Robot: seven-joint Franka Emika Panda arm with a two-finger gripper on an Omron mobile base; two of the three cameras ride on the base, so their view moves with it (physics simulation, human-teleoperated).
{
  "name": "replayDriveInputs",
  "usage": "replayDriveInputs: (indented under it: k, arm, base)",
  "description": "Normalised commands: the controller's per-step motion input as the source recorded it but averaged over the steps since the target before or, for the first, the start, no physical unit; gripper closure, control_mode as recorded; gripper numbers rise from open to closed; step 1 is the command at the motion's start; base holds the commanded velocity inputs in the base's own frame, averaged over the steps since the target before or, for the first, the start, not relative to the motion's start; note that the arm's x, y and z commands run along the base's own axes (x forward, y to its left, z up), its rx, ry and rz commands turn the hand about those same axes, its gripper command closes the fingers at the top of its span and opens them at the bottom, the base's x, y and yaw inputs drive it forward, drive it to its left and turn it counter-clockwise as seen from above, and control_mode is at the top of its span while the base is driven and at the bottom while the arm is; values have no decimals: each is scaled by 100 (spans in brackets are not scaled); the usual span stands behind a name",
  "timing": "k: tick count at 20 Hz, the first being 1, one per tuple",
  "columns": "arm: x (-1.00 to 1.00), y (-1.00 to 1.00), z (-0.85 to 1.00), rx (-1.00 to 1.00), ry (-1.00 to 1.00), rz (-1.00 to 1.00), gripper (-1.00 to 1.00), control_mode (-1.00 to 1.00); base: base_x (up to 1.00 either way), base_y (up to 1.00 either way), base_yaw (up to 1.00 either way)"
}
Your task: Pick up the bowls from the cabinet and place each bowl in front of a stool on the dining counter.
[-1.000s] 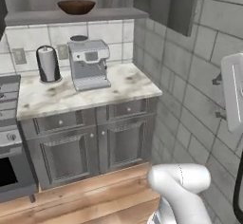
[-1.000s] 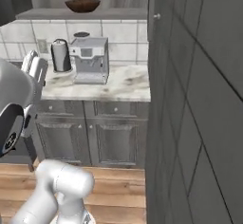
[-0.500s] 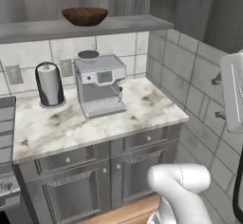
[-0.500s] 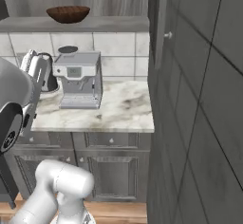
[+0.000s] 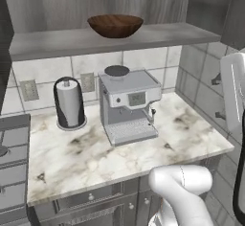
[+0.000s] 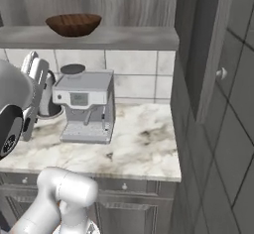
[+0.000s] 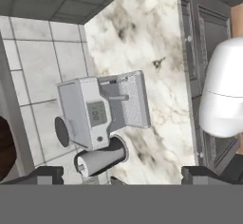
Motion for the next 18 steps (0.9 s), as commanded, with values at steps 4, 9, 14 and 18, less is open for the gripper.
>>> replayDriveInputs:
  k: [4, 9, 14, 18]
  arm:
    - [0, 0, 0, 0, 0, 0, -100, 100]
    - [0, 0, 0, 0, 0, 0, -100, 100]
    - [0, 0, 0, 0, 0, 0, -100, 100]
    - [51, 0, 13, 8, -13, 9, -100, -100]
  base:
    - [16, 14, 28]
    - [2, 20, 35]
    - [41, 5, 18]
    - [0, 0, 0]
